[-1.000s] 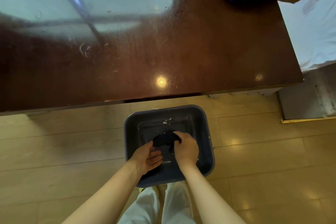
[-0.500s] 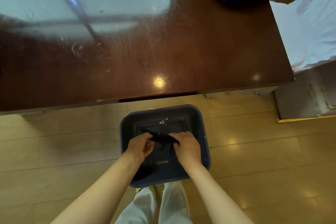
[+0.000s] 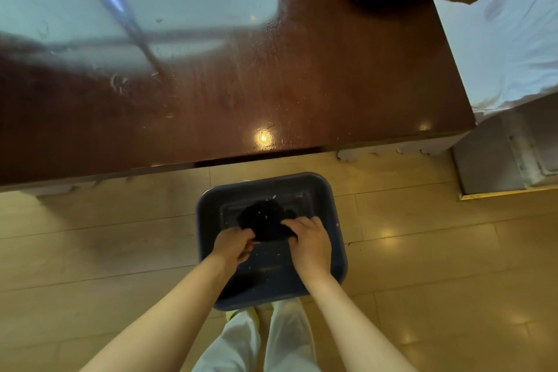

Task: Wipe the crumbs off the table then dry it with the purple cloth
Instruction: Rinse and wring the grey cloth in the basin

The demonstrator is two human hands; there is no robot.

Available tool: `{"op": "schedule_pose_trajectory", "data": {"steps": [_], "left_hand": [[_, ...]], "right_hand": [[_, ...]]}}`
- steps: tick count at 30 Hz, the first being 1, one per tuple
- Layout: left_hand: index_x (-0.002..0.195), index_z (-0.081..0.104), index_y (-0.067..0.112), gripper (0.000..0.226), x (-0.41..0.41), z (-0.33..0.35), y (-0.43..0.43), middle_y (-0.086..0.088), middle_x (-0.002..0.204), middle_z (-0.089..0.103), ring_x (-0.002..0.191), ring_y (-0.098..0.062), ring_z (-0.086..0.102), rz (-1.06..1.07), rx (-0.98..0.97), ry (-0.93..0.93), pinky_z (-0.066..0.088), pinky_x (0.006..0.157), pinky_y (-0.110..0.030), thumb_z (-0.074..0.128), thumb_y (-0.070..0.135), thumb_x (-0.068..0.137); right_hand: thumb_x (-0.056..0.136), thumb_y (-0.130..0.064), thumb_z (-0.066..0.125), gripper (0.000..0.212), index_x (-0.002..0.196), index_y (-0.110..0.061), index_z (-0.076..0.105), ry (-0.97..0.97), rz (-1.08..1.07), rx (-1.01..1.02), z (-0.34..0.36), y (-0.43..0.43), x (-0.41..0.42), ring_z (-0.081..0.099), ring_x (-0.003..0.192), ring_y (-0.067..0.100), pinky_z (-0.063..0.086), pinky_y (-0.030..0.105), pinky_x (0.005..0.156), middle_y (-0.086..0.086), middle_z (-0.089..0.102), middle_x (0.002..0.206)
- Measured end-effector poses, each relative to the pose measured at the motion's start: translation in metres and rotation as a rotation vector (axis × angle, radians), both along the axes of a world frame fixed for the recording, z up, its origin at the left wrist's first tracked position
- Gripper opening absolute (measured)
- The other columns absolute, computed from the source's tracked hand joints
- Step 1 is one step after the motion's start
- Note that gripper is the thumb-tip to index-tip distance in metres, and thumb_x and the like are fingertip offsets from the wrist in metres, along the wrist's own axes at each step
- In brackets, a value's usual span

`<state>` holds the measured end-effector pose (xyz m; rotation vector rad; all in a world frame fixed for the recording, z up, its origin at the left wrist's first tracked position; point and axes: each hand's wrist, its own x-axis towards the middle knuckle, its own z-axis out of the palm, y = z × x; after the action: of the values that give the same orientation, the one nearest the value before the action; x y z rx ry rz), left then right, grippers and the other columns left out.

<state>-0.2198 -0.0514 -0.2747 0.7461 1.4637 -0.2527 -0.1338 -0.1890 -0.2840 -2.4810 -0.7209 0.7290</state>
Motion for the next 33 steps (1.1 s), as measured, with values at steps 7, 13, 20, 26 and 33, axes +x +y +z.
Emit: {"op": "schedule_pose_trajectory", "data": {"steps": [7, 13, 20, 26, 33], "left_hand": [[0.096, 0.057, 0.008, 0.014, 0.000, 0.001, 0.003, -0.015, 0.092, 0.065, 0.086, -0.026, 0.064, 0.268, -0.129, -0.084, 0.053, 0.063, -0.035, 0.055, 0.002, 0.084], [0.103, 0.052, 0.006, 0.018, -0.001, 0.020, -0.013, -0.021, 0.100, 0.062, 0.095, -0.034, 0.061, 0.392, -0.185, -0.197, 0.048, 0.083, -0.043, 0.046, 0.000, 0.087], [0.106, 0.055, 0.006, 0.020, 0.005, 0.086, -0.027, -0.020, 0.104, 0.065, 0.097, -0.032, 0.063, 0.262, -0.075, -0.285, 0.051, 0.073, -0.037, 0.047, 0.002, 0.087], [0.080, 0.058, 0.008, 0.012, 0.014, 0.170, -0.029, -0.009, 0.060, 0.071, 0.057, -0.018, 0.070, 0.048, -0.010, -0.328, 0.055, 0.050, -0.029, 0.050, 0.001, 0.086], [0.077, 0.060, 0.008, 0.010, 0.065, 0.277, -0.022, -0.009, 0.059, 0.069, 0.062, -0.021, 0.070, -0.022, 0.120, -0.540, 0.056, 0.052, -0.029, 0.056, 0.005, 0.085]], "right_hand": [[0.086, -0.012, 0.054, 0.032, 0.114, -0.026, 0.062, 0.031, -0.020, 0.024, -0.006, -0.004, -0.001, 0.051, 0.106, 0.017, 0.047, 0.031, 0.084, -0.005, 0.065, 0.111], [0.084, -0.008, 0.057, 0.035, 0.113, -0.025, 0.064, 0.014, 0.041, 0.109, 0.006, -0.022, 0.000, 0.051, 0.104, 0.016, 0.046, 0.029, 0.087, -0.005, 0.067, 0.108], [0.067, 0.003, 0.064, 0.041, 0.096, -0.023, 0.072, -0.084, -0.027, 0.280, 0.071, -0.038, 0.005, 0.051, 0.090, 0.013, 0.046, 0.035, 0.079, -0.008, 0.071, 0.094], [0.064, -0.011, 0.064, 0.026, 0.081, -0.028, 0.073, -0.137, 0.065, 0.433, 0.167, -0.052, 0.038, 0.051, 0.100, 0.007, 0.036, 0.028, 0.091, -0.019, 0.067, 0.101], [0.074, -0.008, 0.059, 0.019, 0.082, -0.020, 0.071, 0.206, -0.050, 0.716, 0.277, -0.043, 0.098, 0.067, 0.084, 0.013, 0.052, 0.024, 0.074, -0.003, 0.073, 0.083]]}}
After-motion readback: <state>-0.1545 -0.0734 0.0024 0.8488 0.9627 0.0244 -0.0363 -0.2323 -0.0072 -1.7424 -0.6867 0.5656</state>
